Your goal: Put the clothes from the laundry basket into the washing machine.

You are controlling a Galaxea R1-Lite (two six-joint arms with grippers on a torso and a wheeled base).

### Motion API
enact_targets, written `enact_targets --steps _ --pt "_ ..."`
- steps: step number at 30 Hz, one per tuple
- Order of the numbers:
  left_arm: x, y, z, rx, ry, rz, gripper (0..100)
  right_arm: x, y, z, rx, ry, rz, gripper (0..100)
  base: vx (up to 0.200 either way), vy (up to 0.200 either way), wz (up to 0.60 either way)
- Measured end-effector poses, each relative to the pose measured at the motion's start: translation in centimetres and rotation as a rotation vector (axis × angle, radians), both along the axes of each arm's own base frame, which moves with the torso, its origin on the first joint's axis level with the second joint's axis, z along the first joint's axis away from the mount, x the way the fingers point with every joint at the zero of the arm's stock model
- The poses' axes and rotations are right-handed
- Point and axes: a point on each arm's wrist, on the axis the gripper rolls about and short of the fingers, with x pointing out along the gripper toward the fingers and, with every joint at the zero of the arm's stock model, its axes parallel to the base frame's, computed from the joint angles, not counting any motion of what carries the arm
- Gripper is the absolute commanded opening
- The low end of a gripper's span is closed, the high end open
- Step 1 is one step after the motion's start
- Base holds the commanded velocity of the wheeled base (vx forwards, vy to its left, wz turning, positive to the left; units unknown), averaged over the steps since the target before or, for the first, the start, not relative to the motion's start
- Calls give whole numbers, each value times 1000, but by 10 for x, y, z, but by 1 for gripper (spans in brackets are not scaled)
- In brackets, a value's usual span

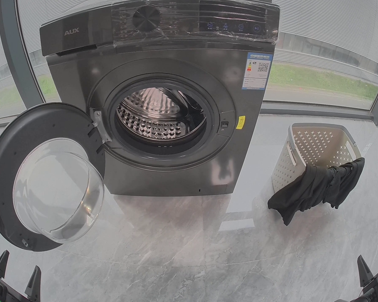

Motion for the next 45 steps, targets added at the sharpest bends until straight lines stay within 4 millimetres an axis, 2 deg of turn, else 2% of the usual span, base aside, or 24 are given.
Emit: enact_targets --steps 5,14,26,45 --pt "0 0 0 3 0 -1 100 0 0 0 0 0 0 100 0 0 0" --pt "0 0 0 0 0 -1 100 0 0 0 0 1 -1 100 200 0 0" --pt "0 0 0 0 0 0 100 0 0 0 0 2 0 100 0 0 0" --pt "0 0 0 0 0 0 100 0 0 0 0 3 0 100 0 -200 0"
